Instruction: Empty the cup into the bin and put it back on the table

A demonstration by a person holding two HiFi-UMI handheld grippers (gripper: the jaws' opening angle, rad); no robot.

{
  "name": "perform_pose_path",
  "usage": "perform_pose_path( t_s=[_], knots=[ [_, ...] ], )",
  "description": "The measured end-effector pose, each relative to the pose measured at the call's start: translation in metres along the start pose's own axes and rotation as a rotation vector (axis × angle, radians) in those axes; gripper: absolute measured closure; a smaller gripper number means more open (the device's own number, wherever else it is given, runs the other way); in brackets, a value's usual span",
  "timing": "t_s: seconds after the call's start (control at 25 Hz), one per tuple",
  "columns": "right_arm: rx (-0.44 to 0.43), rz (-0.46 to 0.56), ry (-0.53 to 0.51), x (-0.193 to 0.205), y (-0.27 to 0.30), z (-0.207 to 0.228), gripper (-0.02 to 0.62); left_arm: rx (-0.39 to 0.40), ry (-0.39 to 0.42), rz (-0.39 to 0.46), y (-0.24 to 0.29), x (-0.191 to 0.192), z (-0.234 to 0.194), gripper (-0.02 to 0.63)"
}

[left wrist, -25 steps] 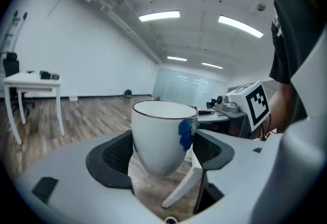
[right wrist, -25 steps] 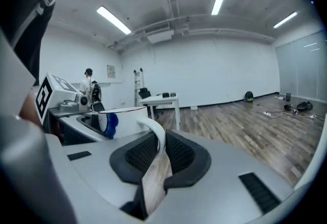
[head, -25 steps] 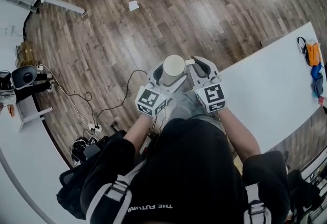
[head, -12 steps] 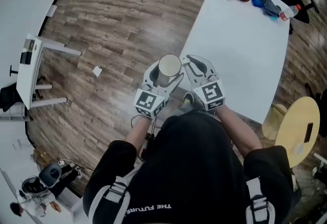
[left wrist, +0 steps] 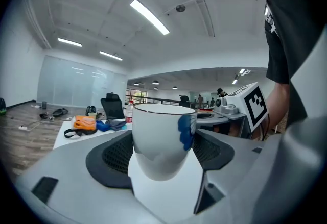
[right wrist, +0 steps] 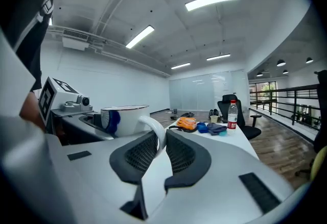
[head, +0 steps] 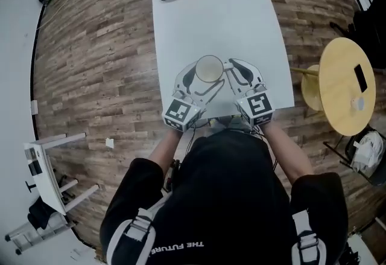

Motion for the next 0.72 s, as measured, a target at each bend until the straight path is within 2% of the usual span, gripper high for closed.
perform_pose_path(
  t_s=[0.12,0.24,0.48,0.72],
  knots=[
    [0.052,-0.029,-0.011,0.023,-0.009,0.023,0.537,0.057,-0.007,-0.044,0.031,0.019,0.004,0.244],
    [0.085,-0.081,-0.031,0.059,-0.006,0.039,0.537,0.093,0.022,-0.117,0.059,0.051,0.0,0.244],
    [0.079,-0.197,-0.034,0.124,0.009,0.06,0.537,0.122,-0.008,-0.215,0.094,0.111,-0.012,0.244],
    [0.047,-0.258,-0.037,0.158,0.023,0.07,0.537,0.121,-0.022,-0.261,0.109,0.143,-0.021,0.244]
  ],
)
Point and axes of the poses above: the fingertips, and each gripper's own axes: y forward along the fingers, z to its right, x out of its underside, the point moved 9 cm from there along -y, backward along the fingers, and after that the axes turned 12 degrees about x, right-handed, at the moved point
